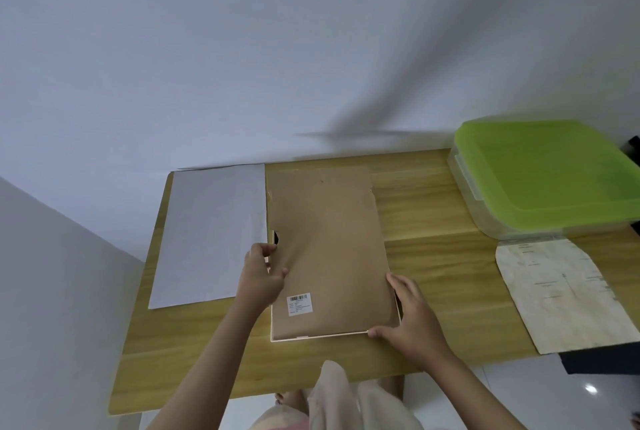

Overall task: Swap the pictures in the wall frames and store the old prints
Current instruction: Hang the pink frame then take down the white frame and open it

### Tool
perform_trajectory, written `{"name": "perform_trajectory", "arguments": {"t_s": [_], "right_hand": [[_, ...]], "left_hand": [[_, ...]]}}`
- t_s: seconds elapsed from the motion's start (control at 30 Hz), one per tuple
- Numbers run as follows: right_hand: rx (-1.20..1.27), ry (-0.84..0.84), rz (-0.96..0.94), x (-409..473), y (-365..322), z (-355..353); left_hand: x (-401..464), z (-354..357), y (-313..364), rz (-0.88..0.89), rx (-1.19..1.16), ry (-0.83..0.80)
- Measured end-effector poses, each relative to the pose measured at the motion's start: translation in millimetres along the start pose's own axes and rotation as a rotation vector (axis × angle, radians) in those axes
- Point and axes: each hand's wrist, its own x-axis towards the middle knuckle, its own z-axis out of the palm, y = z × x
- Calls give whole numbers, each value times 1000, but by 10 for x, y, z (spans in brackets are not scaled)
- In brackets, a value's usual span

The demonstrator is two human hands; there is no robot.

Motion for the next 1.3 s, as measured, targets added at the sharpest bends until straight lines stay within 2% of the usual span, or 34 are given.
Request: {"name": "perform_trajectory", "arguments": {"t_s": [0.33,0.6,0.83,1.03,1.3], "right_hand": [[45,54,-52,75,-134,1],[156,56,-71,184,-109,-294],[173,38,-19,172,476,-1040],[198,-3,24,124,1006,-1419],[155,-24,-68,122,1374,-1604]], "left_hand": [[-51,-90,-7,69,0,98],[-135,-45,361,170,-51,198],[-372,659,913,139,-136,113],[-535,1296,1102,89,-82,6],[-749,1807,1124,-5,-10,72]]}}
